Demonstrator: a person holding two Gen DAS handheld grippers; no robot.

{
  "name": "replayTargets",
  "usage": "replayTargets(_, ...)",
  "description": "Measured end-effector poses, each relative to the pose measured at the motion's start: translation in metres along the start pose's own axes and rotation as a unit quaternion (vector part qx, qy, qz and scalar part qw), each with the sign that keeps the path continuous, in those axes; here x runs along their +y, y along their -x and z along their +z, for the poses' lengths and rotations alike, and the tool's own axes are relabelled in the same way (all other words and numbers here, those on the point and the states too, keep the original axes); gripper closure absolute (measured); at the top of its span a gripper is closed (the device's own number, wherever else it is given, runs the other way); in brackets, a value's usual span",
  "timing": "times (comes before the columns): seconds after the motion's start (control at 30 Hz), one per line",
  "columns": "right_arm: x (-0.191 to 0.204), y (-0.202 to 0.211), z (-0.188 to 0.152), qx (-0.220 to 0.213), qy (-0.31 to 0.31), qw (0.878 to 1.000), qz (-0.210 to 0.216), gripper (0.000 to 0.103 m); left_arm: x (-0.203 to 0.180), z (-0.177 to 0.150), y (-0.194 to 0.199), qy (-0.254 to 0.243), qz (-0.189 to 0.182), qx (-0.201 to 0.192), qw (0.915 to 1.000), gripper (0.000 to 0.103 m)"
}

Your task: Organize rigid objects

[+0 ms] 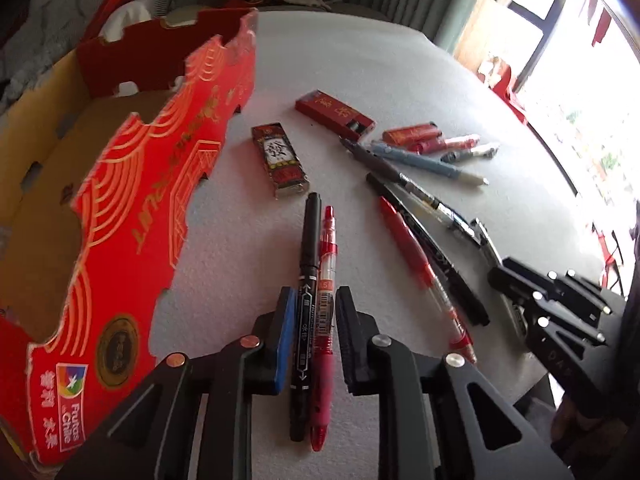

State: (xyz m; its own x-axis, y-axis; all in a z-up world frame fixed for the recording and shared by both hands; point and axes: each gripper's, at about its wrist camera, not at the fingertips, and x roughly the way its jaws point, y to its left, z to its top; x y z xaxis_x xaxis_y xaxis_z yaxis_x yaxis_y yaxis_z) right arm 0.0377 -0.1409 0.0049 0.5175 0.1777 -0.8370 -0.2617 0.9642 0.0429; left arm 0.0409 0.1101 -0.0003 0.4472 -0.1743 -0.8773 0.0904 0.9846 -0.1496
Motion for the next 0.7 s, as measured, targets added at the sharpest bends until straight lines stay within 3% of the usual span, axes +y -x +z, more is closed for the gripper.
replayTargets(0.03,-0.001,0.000,0.000,0.000,-0.001,1.000,0.001,0.088,0.000,0.000,0.002,0.000,0.008,-0.003,1.0000,0.063)
replayTargets(0.07,-0.001,0.000,0.000,0.000,0.002,1.000,0.000,0.088,0.001,0.000,0.006,0.001,0.017,-0.010,0.9998,0.039)
replayTargets(0.1,0.000,0.000,0.000,0.000,0.004,1.000,-0.001,0.088,0.001,-0.001,0.009,0.001,0.013,-0.019,0.9997,0.033)
replayTargets(0.2,0.000,0.000,-0.001,-0.002,0.003,1.000,-0.003,0.088,-0.002,-0.001,0.017,-0.002,0.011,-0.029,0.9995,0.031)
replayTargets(0.27,0.000,0.000,-0.001,-0.002,0.002,1.000,-0.002,0.088,-0.002,-0.001,0.022,0.002,-0.017,-0.034,0.9993,0.032)
replayTargets(0.4,0.000,0.000,-0.001,-0.003,0.003,1.000,-0.003,0.088,-0.016,0.002,0.017,-0.014,-0.045,-0.019,0.9987,0.057)
replayTargets(0.5,0.000,0.000,-0.001,-0.003,0.002,1.000,-0.002,0.088,-0.027,-0.004,-0.005,-0.036,-0.005,0.022,0.9991,0.058)
replayTargets(0.63,0.000,0.000,-0.001,-0.003,0.001,1.000,-0.001,0.088,-0.040,-0.003,-0.002,-0.053,0.015,0.011,0.9984,0.057)
replayTargets(0.67,0.000,0.000,-0.001,-0.004,0.001,1.000,-0.001,0.088,-0.043,-0.003,0.000,-0.054,0.028,0.007,0.9981,0.070)
replayTargets(0.7,0.000,0.000,-0.001,-0.003,0.001,1.000,-0.001,0.088,-0.045,-0.003,0.002,-0.057,0.038,0.004,0.9977,0.093)
